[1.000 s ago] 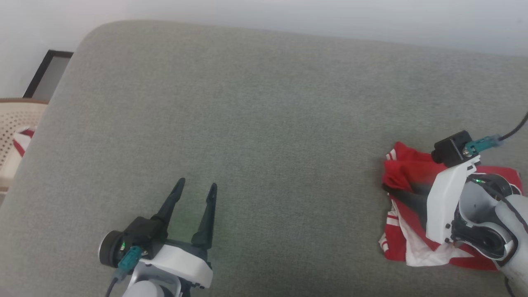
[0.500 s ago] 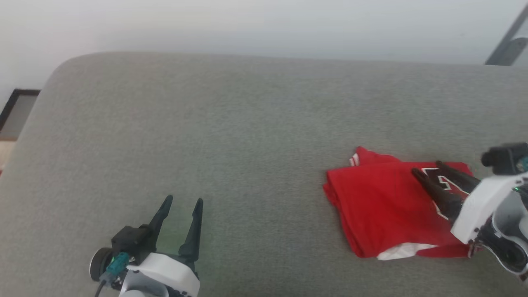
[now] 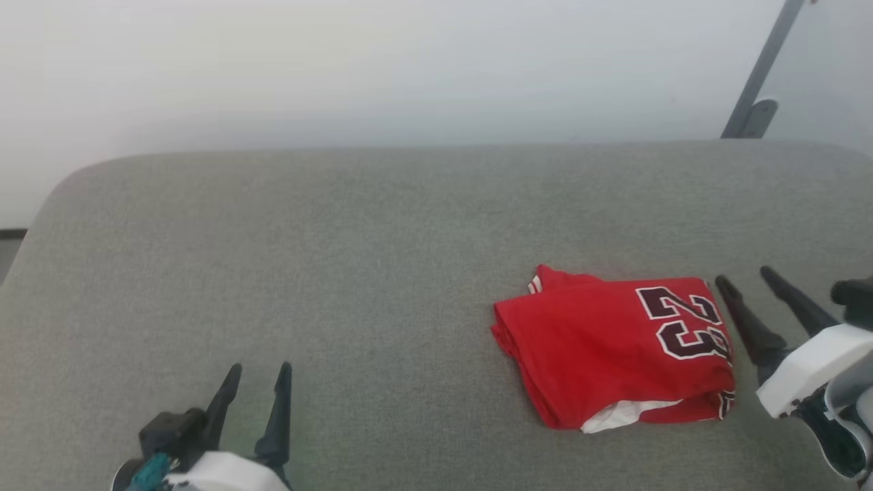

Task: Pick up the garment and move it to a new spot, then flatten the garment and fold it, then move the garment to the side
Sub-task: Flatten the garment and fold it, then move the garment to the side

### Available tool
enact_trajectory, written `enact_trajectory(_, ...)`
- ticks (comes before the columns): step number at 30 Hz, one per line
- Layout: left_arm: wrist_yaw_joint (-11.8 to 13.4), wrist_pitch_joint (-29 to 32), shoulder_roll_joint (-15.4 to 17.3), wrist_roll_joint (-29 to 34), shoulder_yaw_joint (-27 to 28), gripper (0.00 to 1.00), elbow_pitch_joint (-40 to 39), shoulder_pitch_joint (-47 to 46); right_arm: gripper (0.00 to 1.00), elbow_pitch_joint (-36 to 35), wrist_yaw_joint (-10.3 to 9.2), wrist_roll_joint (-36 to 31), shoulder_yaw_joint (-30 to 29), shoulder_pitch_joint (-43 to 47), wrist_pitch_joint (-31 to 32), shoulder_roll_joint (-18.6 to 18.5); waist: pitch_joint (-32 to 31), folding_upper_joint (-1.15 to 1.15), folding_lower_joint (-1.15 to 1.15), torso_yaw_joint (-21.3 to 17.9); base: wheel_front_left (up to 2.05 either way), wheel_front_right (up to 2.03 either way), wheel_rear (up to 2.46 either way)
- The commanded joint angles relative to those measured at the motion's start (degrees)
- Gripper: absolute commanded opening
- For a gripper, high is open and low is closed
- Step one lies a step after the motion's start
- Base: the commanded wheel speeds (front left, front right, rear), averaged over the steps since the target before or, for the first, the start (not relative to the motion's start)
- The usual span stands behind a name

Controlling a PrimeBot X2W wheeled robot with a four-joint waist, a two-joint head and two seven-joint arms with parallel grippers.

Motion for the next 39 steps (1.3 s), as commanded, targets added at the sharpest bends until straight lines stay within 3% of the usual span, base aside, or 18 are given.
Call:
enact_trajectory(1, -0.17, -0.25, 0.23, 0.34, 0.71, 1.0, -0.98, 1.5, 1.0, -1.33, 0.0, -1.99, -3.06, 2.1, -0.4, 1.03, -1.02, 0.0, 0.0, -0.75, 0.0, 0.0, 0.0)
enact_trajectory(10, -0.17, -0.25, -0.46, 2.33, 1.93, 1.0, -7.34, 8.02, 1.0, -9.88, 0.0, -10.16, -19.98, 16.15, -0.39, 5.47, -1.91, 0.0, 0.0, 0.33, 0.0, 0.0, 0.0)
enact_trajectory(17, -0.17, -0.25, -1.55, 3.33, 2.68, 1.0, -11.31, 12.54, 1.0, -15.12, 0.0, -12.03, -27.4, 25.15, -0.41, 6.87, -1.8, 0.0, 0.0, 1.41, 0.0, 0.0, 0.0)
enact_trajectory(24, -0.17, -0.25, -2.41, 4.17, 2.54, 1.0, -13.24, 14.12, 1.0, -18.68, 0.0, -13.25, -30.69, 29.08, -0.4, 8.3, -1.17, 0.0, 0.0, 1.76, 0.0, 0.0, 0.0)
enact_trajectory(39, -0.18, -0.25, -2.54, 4.19, 1.91, 1.0, -13.77, 12.06, 1.0, -20.26, 0.0, -14.04, -30.51, 27.85, 1.19, 9.53, 0.33, 0.0, 0.0, 1.8, 0.0, 0.0, 0.0)
